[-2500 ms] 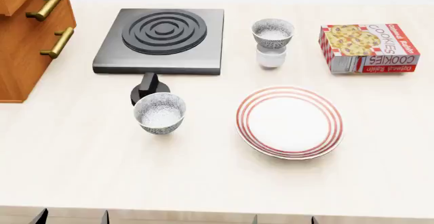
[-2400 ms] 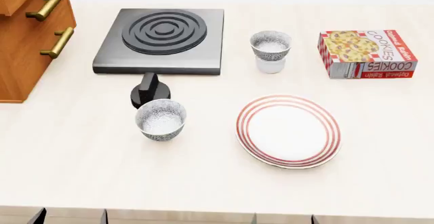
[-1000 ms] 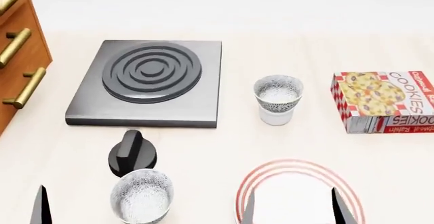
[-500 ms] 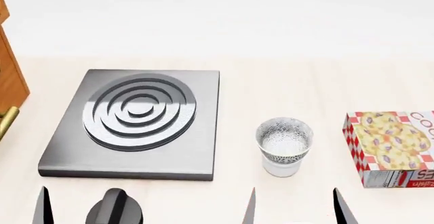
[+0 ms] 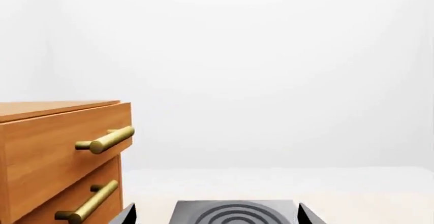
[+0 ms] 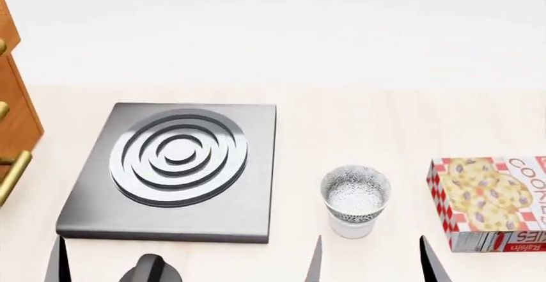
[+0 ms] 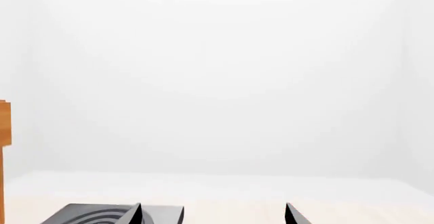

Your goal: Pick the akita bowl on the ramekin and place it on the plate.

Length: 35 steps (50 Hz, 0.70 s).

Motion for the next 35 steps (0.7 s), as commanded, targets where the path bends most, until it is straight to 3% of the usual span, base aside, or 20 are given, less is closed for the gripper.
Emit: trace_joint_targets(steps=[1, 15, 35], left_arm=[[-0.001, -0.007, 0.007, -0.007, -0.005, 0.006, -0.008, 1.00], [-0.004, -0.010, 0.022, -0.033, 0.004, 0.042, -0.022, 1.00], [0.000, -0.031, -0.007, -0.007, -0.035, 0.021, -0.057, 1.00]], right_arm=[[0.004, 0.009, -0.006, 0.016, 0.003, -0.014, 0.007, 1.00], [0.008, 0.015, 0.004, 0.041, 0.027, -0.030, 0.017, 1.00], [-0.006, 0.027, 0.023, 0.021, 0.071, -0.029, 0.031, 1.00]], base=[[0.00, 0.00, 0.00, 0.050, 0.000], [0.00, 0.00, 0.00, 0.050, 0.000], [0.00, 0.00, 0.00, 0.000, 0.000]])
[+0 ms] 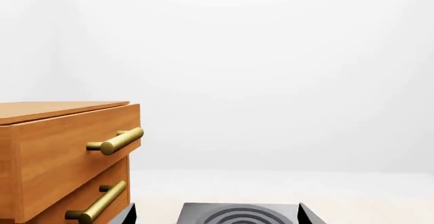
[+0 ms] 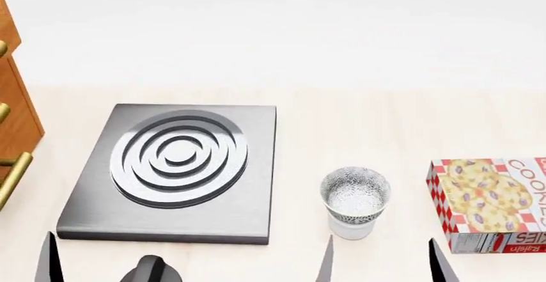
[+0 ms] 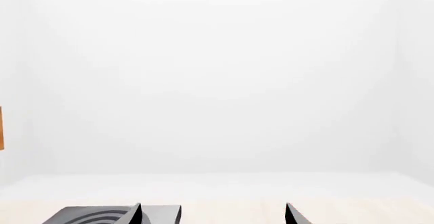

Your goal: Pick the akita bowl on the ramekin and place it on the plate.

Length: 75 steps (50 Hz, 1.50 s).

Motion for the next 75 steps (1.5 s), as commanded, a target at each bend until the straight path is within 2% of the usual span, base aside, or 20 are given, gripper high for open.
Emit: trace_joint_targets(steps=[1, 8, 38, 48, 49, 53, 56, 75], left_arm=[[0.005, -0.012, 0.001, 0.007, -0.010, 0.002, -0.019, 1.00], [0.005, -0.023, 0.013, 0.004, 0.007, 0.014, -0.031, 1.00], [0.003, -0.050, 0.027, -0.002, -0.008, 0.031, -0.066, 1.00], [0.001, -0.055, 0.019, -0.005, -0.045, 0.038, -0.068, 1.00], [0.007, -0.057, 0.019, -0.010, -0.040, 0.075, -0.063, 1.00], [-0.004, -0.061, 0.026, -0.004, -0.020, 0.023, -0.083, 1.00], [0.000, -0.062, 0.019, -0.005, -0.054, 0.042, -0.071, 1.00], [-0.010, -0.072, 0.045, 0.002, -0.045, -0.003, -0.100, 1.00]], right_arm=[[-0.007, 0.007, 0.005, -0.009, 0.017, -0.003, 0.008, 1.00], [-0.004, 0.012, 0.000, -0.002, 0.023, -0.003, 0.012, 1.00], [0.001, 0.047, -0.028, 0.003, 0.029, -0.013, 0.046, 1.00], [0.007, 0.054, -0.034, 0.008, 0.035, -0.015, 0.055, 1.00], [0.008, 0.055, -0.035, 0.008, 0.035, -0.013, 0.056, 1.00], [0.007, 0.059, -0.038, 0.008, 0.036, -0.016, 0.060, 1.00], [0.007, 0.062, -0.037, 0.005, 0.038, -0.015, 0.064, 1.00], [0.007, 0.075, -0.047, 0.009, 0.046, -0.020, 0.078, 1.00]], base=[[0.00, 0.00, 0.00, 0.000, 0.000], [0.00, 0.00, 0.00, 0.000, 0.000], [0.00, 0.00, 0.00, 0.000, -0.250], [0.00, 0.00, 0.00, 0.000, -0.011], [0.00, 0.00, 0.00, 0.000, 0.000], [0.00, 0.00, 0.00, 0.000, -0.062], [0.00, 0.00, 0.00, 0.000, -0.250], [0.00, 0.00, 0.00, 0.000, 0.000]])
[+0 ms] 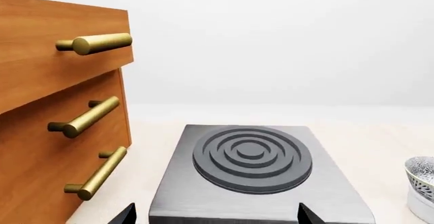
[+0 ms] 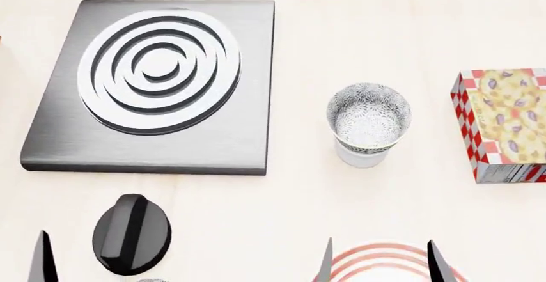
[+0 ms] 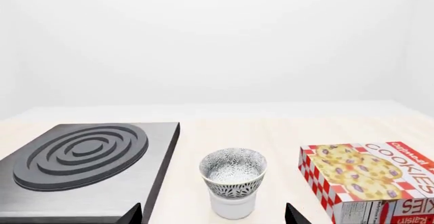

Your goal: Pick the akita bowl on the ramekin and place it on the plate.

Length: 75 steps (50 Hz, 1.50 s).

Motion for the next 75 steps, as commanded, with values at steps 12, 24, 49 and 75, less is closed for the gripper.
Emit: trace_joint_targets(steps=[12, 24, 49, 75], left_arm=[[-0.013, -0.011, 0.028, -0.008, 0.002, -0.030, -0.022, 1.00], [-0.017, -0.020, 0.037, -0.016, -0.003, -0.033, -0.025, 1.00], [-0.024, -0.032, 0.034, -0.025, -0.018, -0.026, -0.042, 1.00], [-0.033, -0.041, 0.037, -0.041, -0.031, -0.023, -0.055, 1.00]], right_arm=[[0.000, 0.013, 0.002, 0.007, 0.027, -0.015, 0.015, 1.00], [0.105, 0.093, 0.013, -0.124, 0.085, 0.121, -0.015, 1.00], [0.713, 0.314, 0.166, -0.051, 0.532, 0.754, -0.142, 1.00], [1.224, 0.415, -0.226, 0.365, 0.459, 0.969, -0.386, 1.00]], base=[[0.00, 0.00, 0.00, 0.000, 0.000], [0.00, 0.00, 0.00, 0.000, 0.000], [0.00, 0.00, 0.00, 0.000, 0.000], [0.00, 0.00, 0.00, 0.000, 0.000]])
